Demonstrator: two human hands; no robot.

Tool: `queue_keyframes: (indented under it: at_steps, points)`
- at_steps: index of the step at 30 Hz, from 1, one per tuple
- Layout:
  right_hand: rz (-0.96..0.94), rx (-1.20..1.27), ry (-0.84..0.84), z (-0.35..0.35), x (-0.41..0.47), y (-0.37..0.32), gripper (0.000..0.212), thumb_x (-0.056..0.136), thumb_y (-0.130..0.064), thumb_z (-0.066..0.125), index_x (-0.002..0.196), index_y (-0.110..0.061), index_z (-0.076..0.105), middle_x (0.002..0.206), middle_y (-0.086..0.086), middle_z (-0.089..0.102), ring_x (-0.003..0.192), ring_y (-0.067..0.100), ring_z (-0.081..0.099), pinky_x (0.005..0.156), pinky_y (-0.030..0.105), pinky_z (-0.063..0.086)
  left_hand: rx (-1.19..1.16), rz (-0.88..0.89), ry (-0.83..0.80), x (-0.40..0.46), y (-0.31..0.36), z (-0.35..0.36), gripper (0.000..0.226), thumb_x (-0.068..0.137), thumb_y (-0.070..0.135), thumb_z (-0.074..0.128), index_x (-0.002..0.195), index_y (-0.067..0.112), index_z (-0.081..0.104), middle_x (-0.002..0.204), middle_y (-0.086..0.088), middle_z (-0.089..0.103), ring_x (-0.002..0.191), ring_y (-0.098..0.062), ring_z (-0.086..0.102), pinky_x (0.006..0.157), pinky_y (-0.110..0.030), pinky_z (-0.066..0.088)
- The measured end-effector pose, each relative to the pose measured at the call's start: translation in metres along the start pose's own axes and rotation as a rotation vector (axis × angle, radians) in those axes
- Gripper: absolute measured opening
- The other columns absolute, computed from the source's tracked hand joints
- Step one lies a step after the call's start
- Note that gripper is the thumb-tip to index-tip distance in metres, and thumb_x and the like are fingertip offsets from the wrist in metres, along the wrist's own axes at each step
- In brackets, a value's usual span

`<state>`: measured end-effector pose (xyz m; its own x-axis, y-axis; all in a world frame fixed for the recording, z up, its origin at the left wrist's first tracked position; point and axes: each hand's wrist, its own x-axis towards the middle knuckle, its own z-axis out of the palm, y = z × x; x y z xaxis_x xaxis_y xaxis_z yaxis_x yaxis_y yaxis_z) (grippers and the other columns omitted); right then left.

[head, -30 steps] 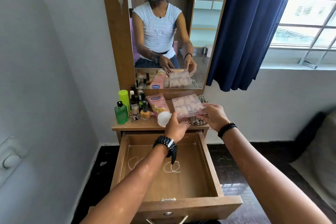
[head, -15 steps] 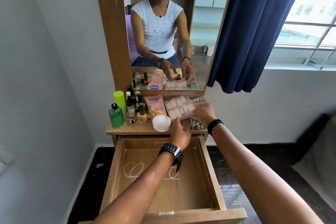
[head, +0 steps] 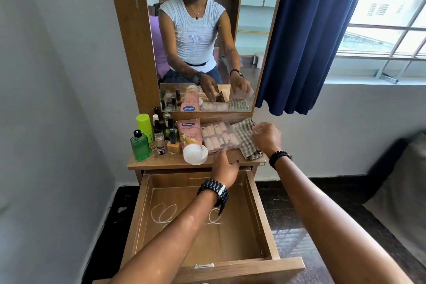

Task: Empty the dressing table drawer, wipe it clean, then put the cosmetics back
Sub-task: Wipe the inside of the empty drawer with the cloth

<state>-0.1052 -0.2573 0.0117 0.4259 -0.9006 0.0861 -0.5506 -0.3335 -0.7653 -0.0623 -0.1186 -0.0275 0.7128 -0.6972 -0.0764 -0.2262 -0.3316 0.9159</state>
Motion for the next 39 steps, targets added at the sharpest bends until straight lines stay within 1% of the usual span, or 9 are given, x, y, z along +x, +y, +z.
queue_keyframes:
  at_steps: [2,8,11,13,16,25,29,36,39]
  points:
    - [0.070,0.004,-0.031,-0.002,0.004,0.014,0.034,0.077,-0.011,0.063,0.111,-0.014,0.064,0.118,0.011,0.062,0.113,0.027,0.055,0.098,0.036,0.046,0.045,0.051,-0.004,-0.004,0.005,0.004,0.055,0.091,0.007,0.050,0.142,0.013,0.030,0.146,-0.009,0.036,0.134,-0.022,0.038,0.108,-0.035,0.037]
    - [0.224,0.150,-0.124,0.001,0.007,0.036,0.054,0.076,-0.022,0.073,0.126,-0.010,0.054,0.123,0.013,0.058,0.114,0.028,0.056,0.098,0.038,0.048,0.175,0.065,-0.214,-0.004,0.017,0.019,0.065,0.091,0.001,0.038,0.149,0.017,0.012,0.153,-0.008,0.026,0.127,-0.029,0.046,0.100,-0.041,0.045]
    - [0.289,0.221,-0.164,0.000,0.010,0.044,0.037,0.070,-0.022,0.075,0.104,-0.011,0.063,0.101,0.011,0.061,0.096,0.026,0.058,0.080,0.035,0.052,0.247,0.066,-0.272,-0.005,0.022,0.023,0.069,0.090,0.000,0.036,0.149,0.017,0.007,0.155,-0.009,0.018,0.132,-0.029,0.039,0.104,-0.039,0.041]
    - [0.291,0.259,-0.177,-0.001,0.011,0.048,0.017,0.068,-0.017,0.073,0.078,-0.013,0.060,0.078,0.009,0.054,0.073,0.021,0.050,0.059,0.029,0.040,0.273,0.065,-0.282,-0.006,0.025,0.025,0.068,0.090,0.000,0.035,0.149,0.016,0.006,0.155,-0.010,0.018,0.133,-0.029,0.038,0.104,-0.038,0.040]
    - [0.296,0.382,-0.194,-0.004,0.010,0.050,0.016,0.069,-0.008,0.067,0.072,-0.013,0.053,0.072,0.007,0.042,0.066,0.019,0.036,0.053,0.027,0.028,0.275,0.068,-0.295,-0.007,0.028,0.028,0.068,0.090,-0.001,0.035,0.149,0.017,0.008,0.153,-0.011,0.025,0.131,-0.029,0.040,0.099,-0.033,0.040]
    - [0.345,0.703,-0.333,-0.014,0.007,0.044,0.017,0.082,0.006,0.052,0.070,-0.007,0.054,0.073,0.009,0.053,0.066,0.019,0.051,0.062,0.029,0.037,0.199,0.053,-0.313,-0.008,0.038,0.031,0.065,0.088,-0.003,0.036,0.146,0.018,0.019,0.146,-0.012,0.037,0.124,-0.028,0.045,0.090,-0.029,0.042]
    - [0.293,0.752,-0.407,-0.012,0.010,0.031,0.019,0.087,0.008,0.042,0.090,-0.005,0.056,0.087,0.011,0.062,0.077,0.022,0.060,0.068,0.029,0.047,0.122,0.026,-0.276,-0.003,0.038,0.030,0.062,0.089,-0.002,0.036,0.144,0.023,0.023,0.139,-0.011,0.044,0.112,-0.030,0.053,0.077,-0.031,0.045]
    - [0.296,0.891,-0.451,-0.002,0.012,0.029,0.028,0.089,0.009,0.038,0.114,0.000,0.047,0.114,0.024,0.054,0.093,0.031,0.059,0.089,0.043,0.049,0.047,0.008,-0.243,0.005,0.031,0.028,0.067,0.087,-0.001,0.037,0.147,0.023,0.019,0.149,-0.009,0.033,0.128,-0.030,0.042,0.104,-0.042,0.040]
    - [0.257,0.990,-0.434,-0.006,0.012,0.033,0.025,0.090,0.009,0.038,0.111,-0.002,0.047,0.113,0.023,0.057,0.094,0.030,0.060,0.093,0.044,0.047,0.010,0.038,-0.215,0.006,0.032,0.026,0.072,0.083,-0.008,0.033,0.147,0.022,0.021,0.152,-0.007,0.026,0.136,-0.027,0.032,0.110,-0.041,0.033]
